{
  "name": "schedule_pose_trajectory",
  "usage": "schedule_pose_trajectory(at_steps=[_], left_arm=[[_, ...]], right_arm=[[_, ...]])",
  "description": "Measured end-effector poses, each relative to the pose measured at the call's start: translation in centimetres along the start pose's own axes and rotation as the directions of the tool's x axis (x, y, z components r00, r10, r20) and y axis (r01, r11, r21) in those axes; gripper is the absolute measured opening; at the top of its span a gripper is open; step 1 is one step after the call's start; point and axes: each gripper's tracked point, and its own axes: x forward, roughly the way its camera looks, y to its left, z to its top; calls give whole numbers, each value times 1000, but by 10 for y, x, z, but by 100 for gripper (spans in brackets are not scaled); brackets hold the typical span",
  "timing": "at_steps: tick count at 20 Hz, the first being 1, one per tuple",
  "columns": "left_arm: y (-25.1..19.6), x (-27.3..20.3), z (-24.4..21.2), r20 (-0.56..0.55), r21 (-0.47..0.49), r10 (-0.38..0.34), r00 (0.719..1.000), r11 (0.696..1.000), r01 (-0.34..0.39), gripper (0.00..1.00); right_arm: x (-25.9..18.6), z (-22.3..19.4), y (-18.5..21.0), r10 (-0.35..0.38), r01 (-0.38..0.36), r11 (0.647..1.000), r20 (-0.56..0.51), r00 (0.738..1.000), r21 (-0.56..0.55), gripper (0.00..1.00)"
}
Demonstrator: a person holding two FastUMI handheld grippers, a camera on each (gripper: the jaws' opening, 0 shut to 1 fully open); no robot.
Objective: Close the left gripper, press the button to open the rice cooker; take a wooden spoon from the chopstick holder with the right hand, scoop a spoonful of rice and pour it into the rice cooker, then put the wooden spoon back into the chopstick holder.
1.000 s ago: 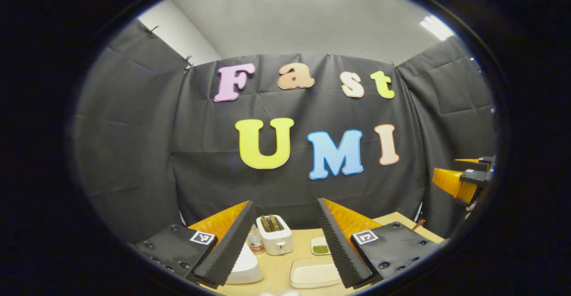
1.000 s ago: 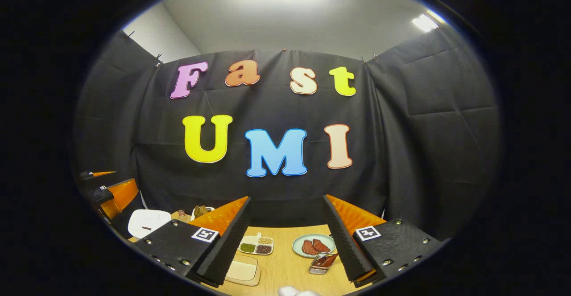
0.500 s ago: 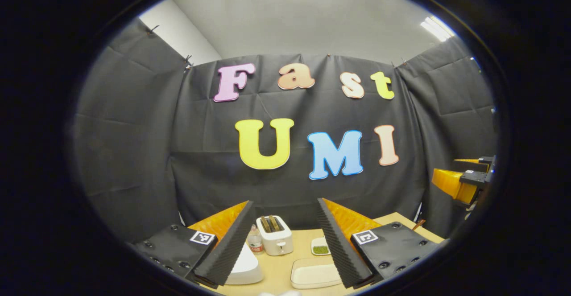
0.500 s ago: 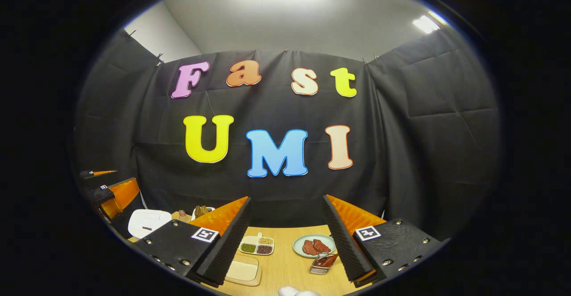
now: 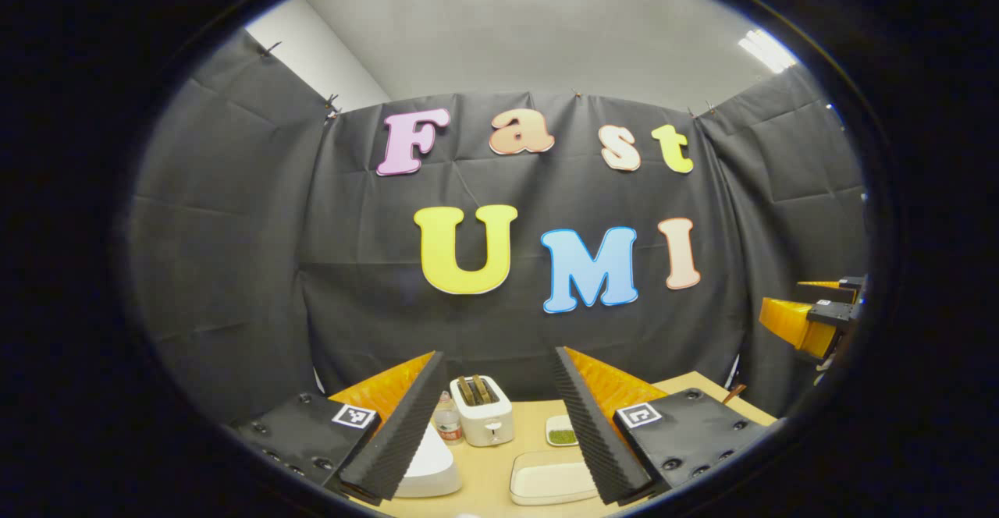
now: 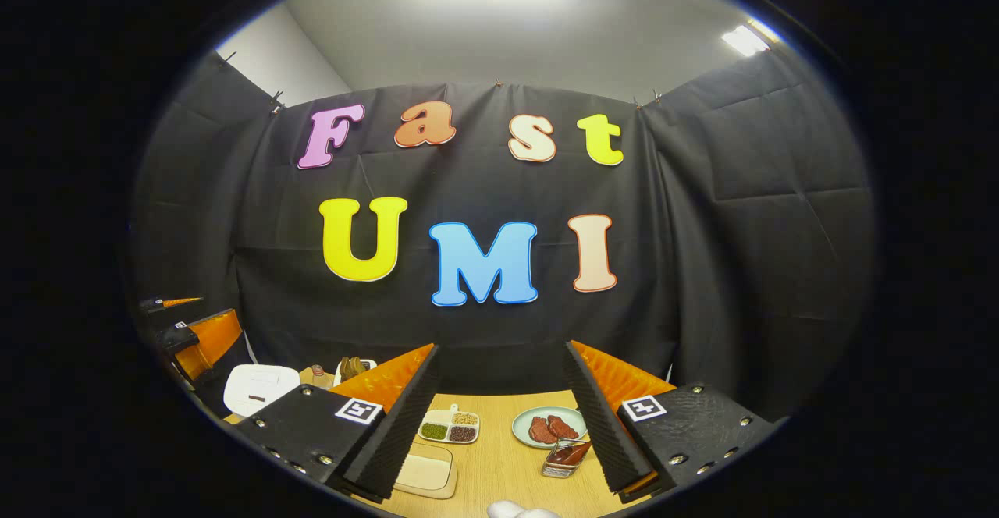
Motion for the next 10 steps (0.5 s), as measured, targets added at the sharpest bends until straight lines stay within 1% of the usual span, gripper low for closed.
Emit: schedule_pose_trajectory(at_steps=[1,4,6,7,9,10], left_arm=[[0,2,0,-4,0,-4,1000,1000,4,86],[-12,1,-2,4,4,-67,998,998,67,47],[-3,3,-6,6,-1,-27,1000,1000,27,22],[4,2,-10,-14,-16,-10,1000,1000,10,9],[6,8,-23,-54,-55,-6,998,998,3,8],[15,12,-29,-65,-58,11,998,998,-14,8]], right_arm=[[0,0,-1,-3,3,1000,0,1000,0,95],[1,-3,-1,-5,5,1000,-13,1000,-2,95],[3,-5,-1,-3,3,1000,-22,1000,-10,96],[3,-5,-1,-3,3,1000,-23,1000,-14,97],[4,-6,-1,-2,2,1000,-26,1000,-21,96],[5,-7,0,-3,3,1000,-29,1000,-26,96]])
